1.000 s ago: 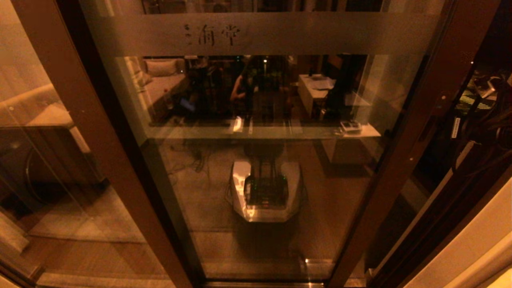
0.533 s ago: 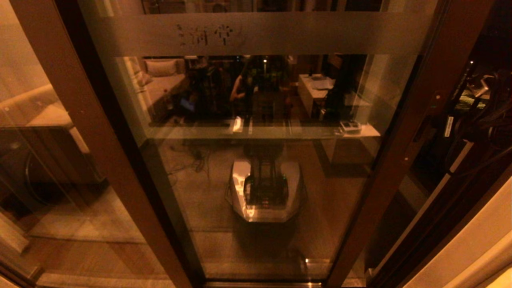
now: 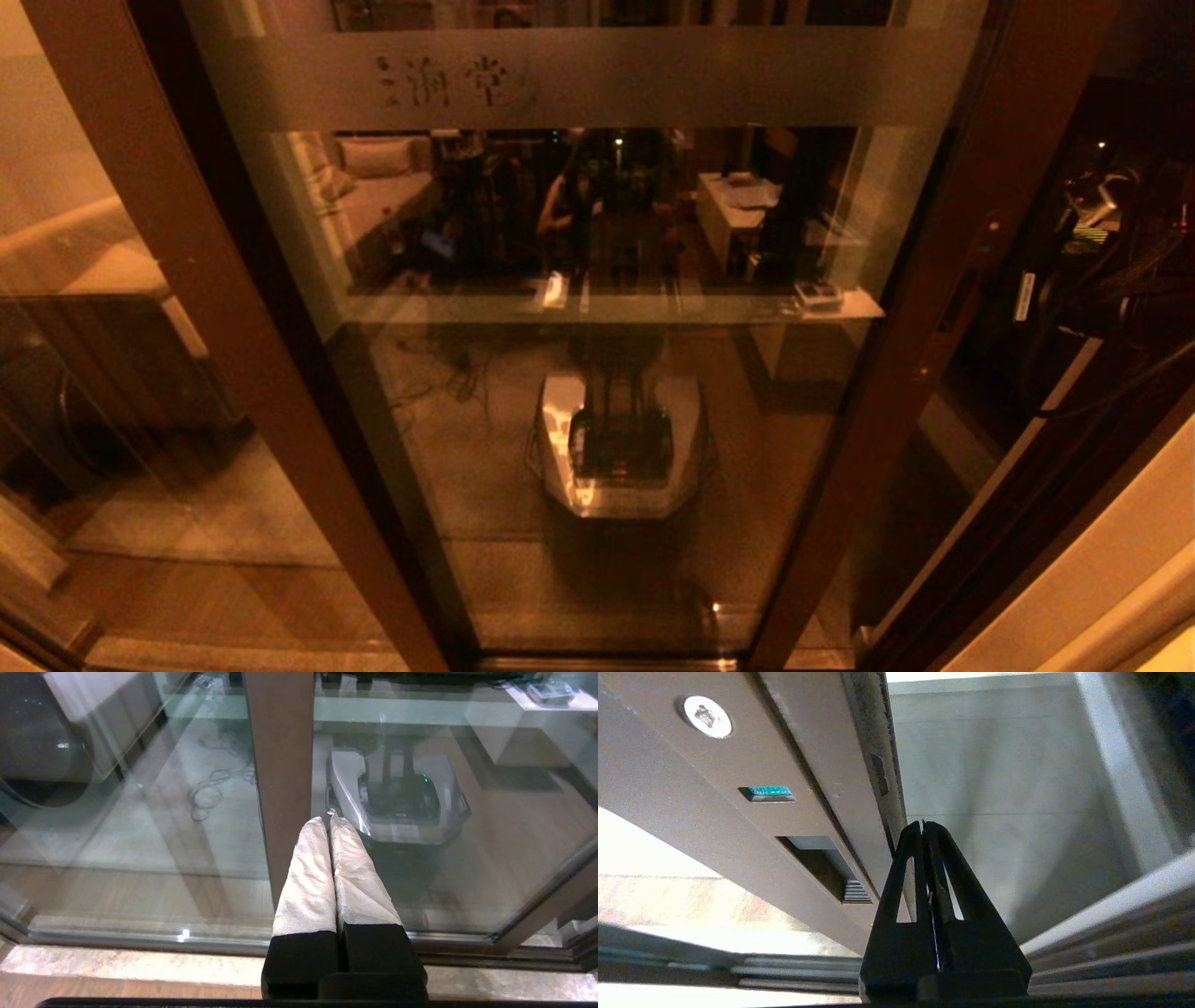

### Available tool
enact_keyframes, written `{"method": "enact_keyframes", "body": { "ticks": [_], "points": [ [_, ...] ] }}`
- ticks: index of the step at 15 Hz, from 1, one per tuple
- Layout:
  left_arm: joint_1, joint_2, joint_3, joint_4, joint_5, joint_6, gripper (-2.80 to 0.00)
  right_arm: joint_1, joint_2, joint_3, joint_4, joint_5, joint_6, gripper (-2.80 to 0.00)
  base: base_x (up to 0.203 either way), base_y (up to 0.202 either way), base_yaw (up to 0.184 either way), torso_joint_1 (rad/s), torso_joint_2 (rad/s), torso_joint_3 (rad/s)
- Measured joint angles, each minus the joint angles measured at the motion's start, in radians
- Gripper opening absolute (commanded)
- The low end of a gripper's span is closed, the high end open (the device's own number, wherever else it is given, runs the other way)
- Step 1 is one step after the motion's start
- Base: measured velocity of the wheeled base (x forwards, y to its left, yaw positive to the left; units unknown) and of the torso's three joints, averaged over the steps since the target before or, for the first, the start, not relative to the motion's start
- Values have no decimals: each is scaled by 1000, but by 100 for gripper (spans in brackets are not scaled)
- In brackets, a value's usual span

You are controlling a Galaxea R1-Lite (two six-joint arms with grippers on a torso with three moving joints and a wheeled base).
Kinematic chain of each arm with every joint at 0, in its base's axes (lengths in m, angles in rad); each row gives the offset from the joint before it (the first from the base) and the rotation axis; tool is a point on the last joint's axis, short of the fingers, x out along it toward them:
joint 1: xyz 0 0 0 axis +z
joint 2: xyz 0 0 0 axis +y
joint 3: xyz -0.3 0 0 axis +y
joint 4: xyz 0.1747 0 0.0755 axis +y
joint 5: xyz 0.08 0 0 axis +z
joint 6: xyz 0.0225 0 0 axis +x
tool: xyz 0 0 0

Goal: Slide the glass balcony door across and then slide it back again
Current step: Open the slid door

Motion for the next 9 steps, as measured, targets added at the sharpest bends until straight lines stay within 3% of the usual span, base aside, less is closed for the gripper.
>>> {"method": "enact_keyframes", "body": {
  "ticks": [4,9],
  "points": [
    [0,0,0,0,0,0,-280,51,-1,3,-1,-63,1,-280,0,0,0,0,0,0],
    [0,0,0,0,0,0,-280,79,2,2,-1,-73,2,-280,0,0,0,0,0,0]
  ]
}}
